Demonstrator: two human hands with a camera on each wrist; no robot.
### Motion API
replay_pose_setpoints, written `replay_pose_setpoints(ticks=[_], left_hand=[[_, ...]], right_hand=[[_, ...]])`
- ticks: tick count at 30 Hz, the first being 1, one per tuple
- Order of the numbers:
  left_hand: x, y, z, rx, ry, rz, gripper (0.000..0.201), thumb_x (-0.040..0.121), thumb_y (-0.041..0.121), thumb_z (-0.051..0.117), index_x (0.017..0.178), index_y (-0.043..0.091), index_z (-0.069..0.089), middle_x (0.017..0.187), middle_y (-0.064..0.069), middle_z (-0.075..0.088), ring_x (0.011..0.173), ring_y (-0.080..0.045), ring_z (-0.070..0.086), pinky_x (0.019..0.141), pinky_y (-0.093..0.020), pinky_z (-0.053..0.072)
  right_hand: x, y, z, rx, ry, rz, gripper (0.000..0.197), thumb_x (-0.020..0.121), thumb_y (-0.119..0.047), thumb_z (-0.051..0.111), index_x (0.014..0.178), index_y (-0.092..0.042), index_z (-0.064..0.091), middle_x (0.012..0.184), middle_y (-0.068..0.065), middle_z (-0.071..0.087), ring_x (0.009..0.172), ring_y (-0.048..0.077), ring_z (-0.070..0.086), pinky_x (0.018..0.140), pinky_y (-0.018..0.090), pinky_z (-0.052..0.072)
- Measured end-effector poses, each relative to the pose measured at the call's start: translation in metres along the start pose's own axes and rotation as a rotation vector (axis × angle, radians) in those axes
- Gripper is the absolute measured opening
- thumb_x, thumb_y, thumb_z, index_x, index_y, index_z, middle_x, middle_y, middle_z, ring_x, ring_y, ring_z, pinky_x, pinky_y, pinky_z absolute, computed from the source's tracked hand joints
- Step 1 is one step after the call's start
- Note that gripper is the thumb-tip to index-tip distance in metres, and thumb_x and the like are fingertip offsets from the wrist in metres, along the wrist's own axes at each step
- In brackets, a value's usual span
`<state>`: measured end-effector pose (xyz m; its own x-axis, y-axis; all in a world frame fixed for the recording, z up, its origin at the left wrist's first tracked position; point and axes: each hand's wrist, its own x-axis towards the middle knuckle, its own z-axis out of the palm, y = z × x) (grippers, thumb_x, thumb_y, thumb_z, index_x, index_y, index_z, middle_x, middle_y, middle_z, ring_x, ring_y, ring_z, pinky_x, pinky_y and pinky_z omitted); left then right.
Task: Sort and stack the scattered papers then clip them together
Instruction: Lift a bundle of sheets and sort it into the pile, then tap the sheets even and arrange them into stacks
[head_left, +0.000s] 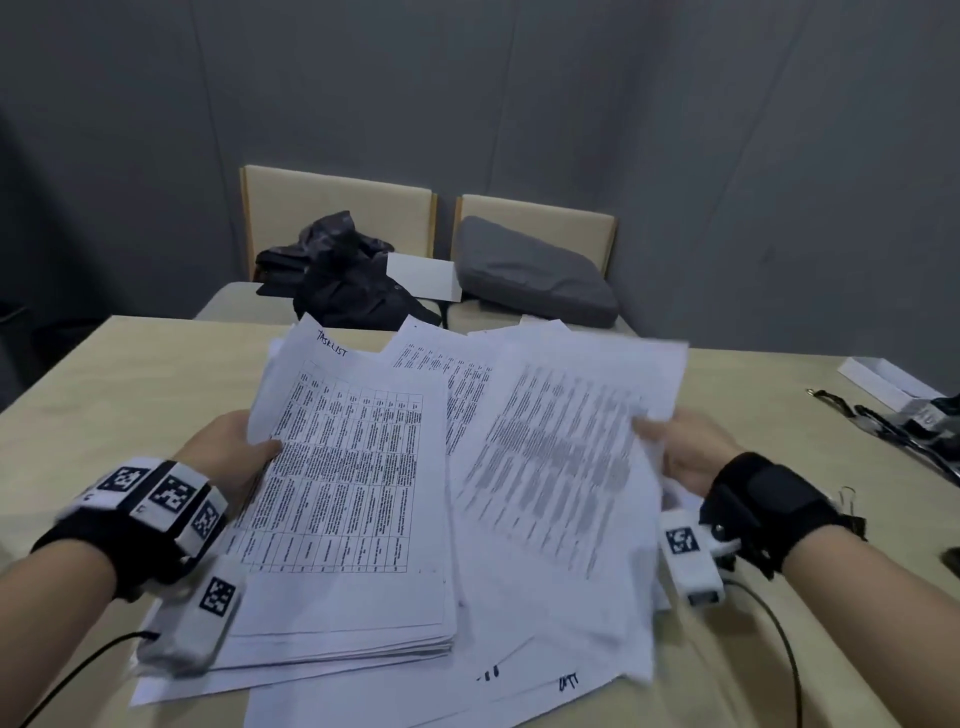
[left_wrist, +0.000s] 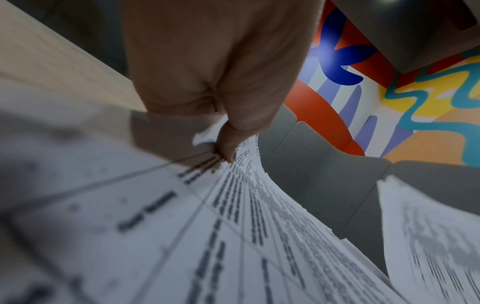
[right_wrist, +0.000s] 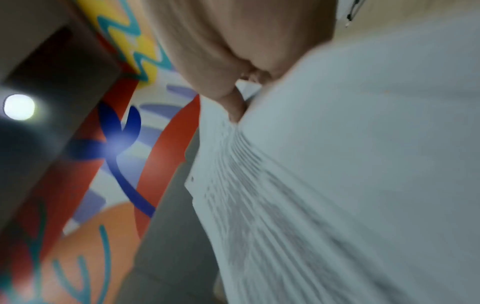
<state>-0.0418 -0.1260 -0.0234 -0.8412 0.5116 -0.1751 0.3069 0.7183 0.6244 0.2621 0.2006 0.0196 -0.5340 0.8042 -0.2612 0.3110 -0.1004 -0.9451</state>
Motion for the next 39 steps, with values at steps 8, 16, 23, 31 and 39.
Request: replay_pose_setpoints(ticks=[8,16,23,31,39], left_hand=[[0.002,-0.003,0.000,-0.011,-0.012,-0.020,0.030,0.095,0.019,0.055,0.118,-0.001,0.054,0.070,-0.004,0.055,0.058,-0.018,0.053,0.052,-0.026,0.037],[0.003,-0.004,-0.001,-0.018,-0.040,-0.009,0.031,0.095,0.018,0.053,0.121,0.001,0.055,0.088,-0.011,0.062,0.069,-0.021,0.057,0.060,-0.028,0.041],[0.002,0.000,-0.002,-0.018,-0.068,0.007,0.027,0.098,0.011,0.040,0.118,0.001,0.055,0.111,-0.019,0.063,0.092,-0.026,0.056,0.076,-0.030,0.039],[0.014,-0.006,0.001,-0.075,-0.167,-0.020,0.047,0.092,0.049,0.048,0.110,0.006,0.055,0.079,-0.006,0.065,0.066,-0.023,0.062,0.064,-0.030,0.049],[0.007,-0.003,-0.008,0.039,-0.196,0.022,0.012,0.094,0.018,0.052,0.094,0.006,0.051,0.065,-0.007,0.057,0.054,-0.021,0.052,0.054,-0.025,0.040]], right_hand=[[0.058,-0.054,-0.029,0.326,0.420,-0.113,0.066,0.089,-0.022,0.066,0.142,0.005,0.036,0.133,0.015,0.056,0.114,0.031,0.059,0.099,0.052,0.046],[0.019,-0.013,0.097,0.066,0.145,-0.319,0.020,0.096,-0.008,0.051,0.112,-0.016,0.059,0.115,-0.001,0.063,0.102,0.017,0.059,0.091,0.031,0.048],[0.019,-0.007,0.139,-0.212,-0.354,0.077,0.034,0.093,-0.017,0.061,0.121,0.000,0.054,0.094,0.011,0.067,0.076,0.027,0.067,0.077,0.039,0.057],[-0.004,-0.005,0.154,-0.462,-0.426,-0.021,0.017,0.090,-0.001,0.062,0.106,-0.001,0.058,0.068,0.009,0.068,0.045,0.017,0.065,0.050,0.031,0.058],[0.011,-0.011,0.160,-0.703,-0.196,-0.246,0.021,0.094,-0.029,0.056,0.084,-0.010,0.057,0.086,0.013,0.055,0.085,0.027,0.057,0.073,0.032,0.041]])
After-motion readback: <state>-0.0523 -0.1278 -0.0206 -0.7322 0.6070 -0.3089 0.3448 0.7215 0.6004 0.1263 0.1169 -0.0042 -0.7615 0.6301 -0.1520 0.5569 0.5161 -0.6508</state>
